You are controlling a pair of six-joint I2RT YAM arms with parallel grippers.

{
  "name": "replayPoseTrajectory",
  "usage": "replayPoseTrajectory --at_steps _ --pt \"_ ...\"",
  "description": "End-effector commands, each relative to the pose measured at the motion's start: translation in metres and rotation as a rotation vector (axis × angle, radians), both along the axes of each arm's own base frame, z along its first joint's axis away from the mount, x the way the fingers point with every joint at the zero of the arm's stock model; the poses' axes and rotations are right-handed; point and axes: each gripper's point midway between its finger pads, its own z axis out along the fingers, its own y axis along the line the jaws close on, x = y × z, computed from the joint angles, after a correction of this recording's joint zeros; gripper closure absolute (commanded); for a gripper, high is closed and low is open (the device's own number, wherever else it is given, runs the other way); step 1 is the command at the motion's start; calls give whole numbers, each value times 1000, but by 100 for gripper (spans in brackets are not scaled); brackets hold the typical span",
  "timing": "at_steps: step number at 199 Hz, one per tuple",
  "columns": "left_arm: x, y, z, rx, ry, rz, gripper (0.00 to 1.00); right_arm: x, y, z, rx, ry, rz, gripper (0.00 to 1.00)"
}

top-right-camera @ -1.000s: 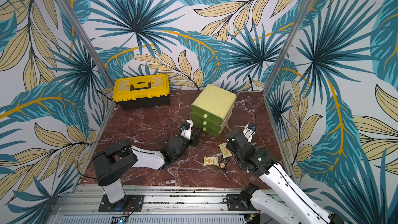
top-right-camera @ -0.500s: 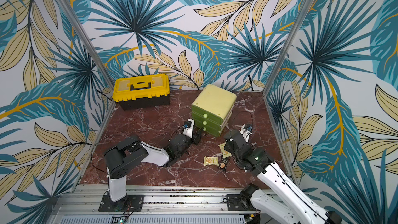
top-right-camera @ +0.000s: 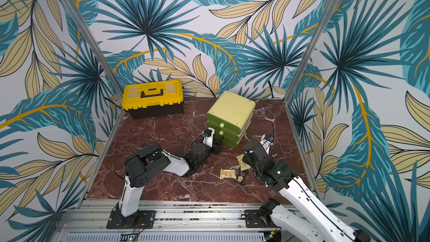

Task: Take the cookies out of the drawer
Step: Open the drawer in the storage box.

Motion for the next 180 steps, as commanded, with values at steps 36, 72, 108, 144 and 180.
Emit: replayPoseTrajectory --at_steps 36,72,108,144,180 --pt "9 -7 17 -53 -36 -10 50 0 -2 -2 -24 -3 4 49" --pt "9 -11 19 -57 -43 -23 49 -1 -2 -2 -23 -3 3 49" --pt "14 -13 21 -60 -46 -20 51 -1 -3 -2 -21 -3 1 49" --pt "14 -14 18 -57 -40 -22 57 0 -2 -2 -20 -3 2 49" --pt "14 -16 18 -58 -44 -28 61 0 -2 -1 -21 -4 2 49"
